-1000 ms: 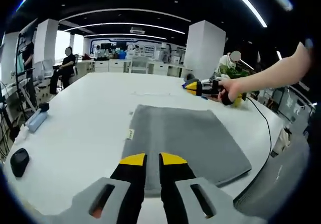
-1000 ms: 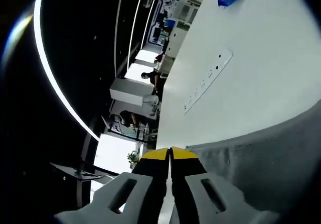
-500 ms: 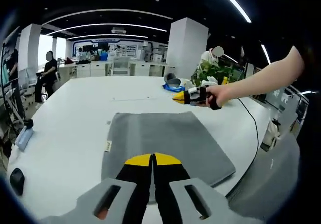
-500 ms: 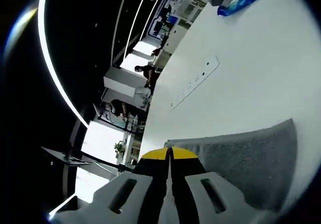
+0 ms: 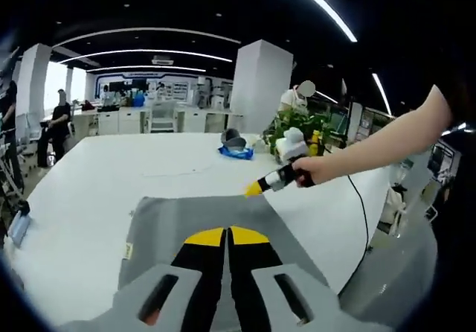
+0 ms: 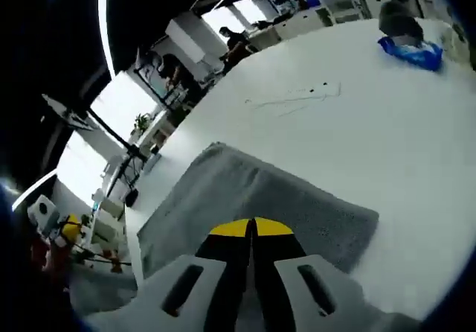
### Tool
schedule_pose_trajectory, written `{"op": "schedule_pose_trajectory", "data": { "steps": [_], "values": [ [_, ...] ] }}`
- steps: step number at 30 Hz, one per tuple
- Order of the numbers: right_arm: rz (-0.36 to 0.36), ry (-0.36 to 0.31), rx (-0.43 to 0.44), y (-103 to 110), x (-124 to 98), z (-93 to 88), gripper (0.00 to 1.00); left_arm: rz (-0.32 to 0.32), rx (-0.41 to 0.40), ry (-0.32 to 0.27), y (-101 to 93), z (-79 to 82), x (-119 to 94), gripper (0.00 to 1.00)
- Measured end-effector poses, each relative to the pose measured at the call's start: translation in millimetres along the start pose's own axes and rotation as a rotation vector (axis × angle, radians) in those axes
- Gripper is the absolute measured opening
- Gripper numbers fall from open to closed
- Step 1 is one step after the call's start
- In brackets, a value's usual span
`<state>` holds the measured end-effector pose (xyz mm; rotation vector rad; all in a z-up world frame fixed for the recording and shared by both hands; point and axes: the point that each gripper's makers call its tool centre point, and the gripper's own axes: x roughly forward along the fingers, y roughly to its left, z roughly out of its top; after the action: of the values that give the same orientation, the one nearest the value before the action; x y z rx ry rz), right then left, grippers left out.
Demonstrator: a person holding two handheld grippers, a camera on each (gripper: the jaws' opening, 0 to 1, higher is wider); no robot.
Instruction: Fold the towel on the table until its edges align and the towel forms a compact rectangular stack.
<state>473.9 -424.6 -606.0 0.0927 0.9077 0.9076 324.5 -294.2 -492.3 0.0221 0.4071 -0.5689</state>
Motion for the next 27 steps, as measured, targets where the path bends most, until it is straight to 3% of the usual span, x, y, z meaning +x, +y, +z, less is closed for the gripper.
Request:
{"op": "schedule_pose_trajectory", "data": {
  "steps": [1, 2, 5, 7, 8, 10, 14, 17, 21, 22, 23, 24, 26, 27],
  "values": [
    [-0.010, 0.026, -0.056, 0.2, -0.8, -4.0, 0.00, -0.018, 0.029, 0.023, -5.6, -4.0, 5.5, 0.02],
    [-0.048, 0.065, -0.169, -3.4, -2.6, -8.9, 0.03, -0.044, 0.057, 0.062, -13.4, -11.4, 13.6, 0.02],
    [-0.140, 0.146, -0.392, -14.5, -5.3, -18.0, 0.21, -0.128, 0.165, 0.158, -29.6, -33.4, 31.6, 0.07],
    [-0.111, 0.178, -0.464, -6.7, -5.6, -25.4, 0.12, -0.184, 0.221, 0.244, -40.2, -53.3, 40.4, 0.07],
    [-0.093, 0.190, -0.482, -3.0, -5.5, -28.5, 0.00, -0.195, 0.238, 0.271, -43.0, -59.9, 43.3, 0.07],
    [-0.091, 0.187, -0.461, 0.4, -2.0, -29.4, 0.00, -0.225, 0.266, 0.321, -51.4, -74.6, 50.6, 0.07],
    [-0.111, 0.261, -0.512, -4.3, -0.5, -38.0, 0.00, -0.279, 0.223, 0.381, -67.2, -97.3, 60.7, 0.08],
    [-0.150, 0.372, -0.623, -14.2, 1.3, -48.4, 0.00, -0.286, 0.331, 0.460, -66.2, -122.1, 66.3, 0.07],
    [-0.179, 0.560, -0.768, -23.0, 4.5, -73.9, 0.00, -0.312, 0.370, 0.557, -65.7, -148.2, 64.9, 0.07],
    [-0.204, 0.501, -0.825, -20.0, 7.3, -62.2, 0.00, -0.311, 0.375, 0.579, -65.0, -153.2, 63.7, 0.07],
    [-0.218, 0.547, -0.845, -21.1, 5.0, -65.1, 0.00, -0.304, 0.370, 0.608, -64.0, -157.9, 61.4, 0.07],
    [-0.240, 0.563, -0.829, -20.5, 4.5, -66.3, 0.00, -0.303, 0.374, 0.605, -65.1, -159.5, 62.4, 0.06],
    [-0.240, 0.618, -0.918, -21.7, 7.7, -66.1, 0.00, -0.301, 0.382, 0.598, -65.2, -158.7, 63.3, 0.06],
    [-0.243, 0.688, -1.006, -21.3, 8.0, -67.4, 0.00, -0.289, 0.371, 0.604, -63.8, -158.2, 64.2, 0.05]
  ]
}}
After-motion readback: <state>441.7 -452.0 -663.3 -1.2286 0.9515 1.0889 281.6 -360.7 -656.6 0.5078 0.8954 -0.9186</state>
